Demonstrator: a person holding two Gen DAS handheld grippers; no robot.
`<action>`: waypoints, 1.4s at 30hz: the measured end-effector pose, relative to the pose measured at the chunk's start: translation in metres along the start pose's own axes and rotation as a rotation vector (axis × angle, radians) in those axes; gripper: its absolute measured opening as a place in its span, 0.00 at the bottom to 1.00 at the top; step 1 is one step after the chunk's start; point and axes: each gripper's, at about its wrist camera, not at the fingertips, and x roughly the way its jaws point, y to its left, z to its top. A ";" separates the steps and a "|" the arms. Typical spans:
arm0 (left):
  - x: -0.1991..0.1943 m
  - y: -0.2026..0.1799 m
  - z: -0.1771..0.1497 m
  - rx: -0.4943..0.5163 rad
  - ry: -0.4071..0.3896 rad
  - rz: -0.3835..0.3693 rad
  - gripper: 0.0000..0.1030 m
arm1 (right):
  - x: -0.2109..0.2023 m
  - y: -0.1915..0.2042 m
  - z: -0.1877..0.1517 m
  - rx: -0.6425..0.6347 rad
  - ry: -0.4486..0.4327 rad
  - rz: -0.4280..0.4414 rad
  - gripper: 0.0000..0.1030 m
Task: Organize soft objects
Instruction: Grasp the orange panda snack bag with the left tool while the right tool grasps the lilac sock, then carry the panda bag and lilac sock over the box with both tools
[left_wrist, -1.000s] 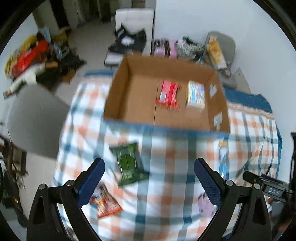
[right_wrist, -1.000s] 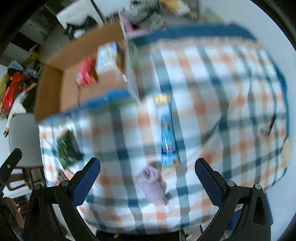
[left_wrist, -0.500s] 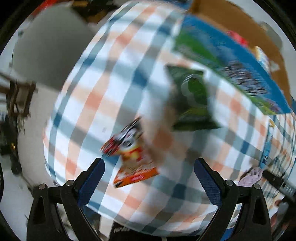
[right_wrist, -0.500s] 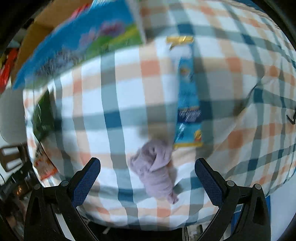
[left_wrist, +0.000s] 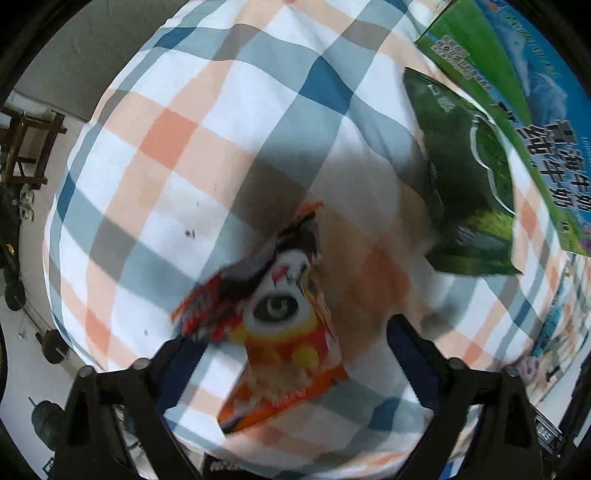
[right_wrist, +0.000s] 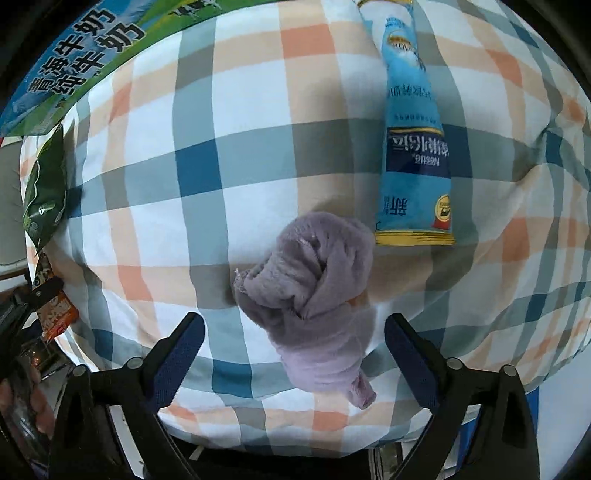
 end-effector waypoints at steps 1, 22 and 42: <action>0.001 0.000 0.001 0.005 -0.002 0.003 0.70 | 0.001 -0.002 0.000 0.006 0.003 0.008 0.88; -0.095 -0.029 -0.049 0.160 -0.176 -0.041 0.35 | -0.072 0.025 -0.014 -0.031 -0.108 0.153 0.38; -0.241 -0.173 0.058 0.452 -0.458 -0.101 0.35 | -0.268 0.069 0.084 -0.066 -0.399 0.222 0.38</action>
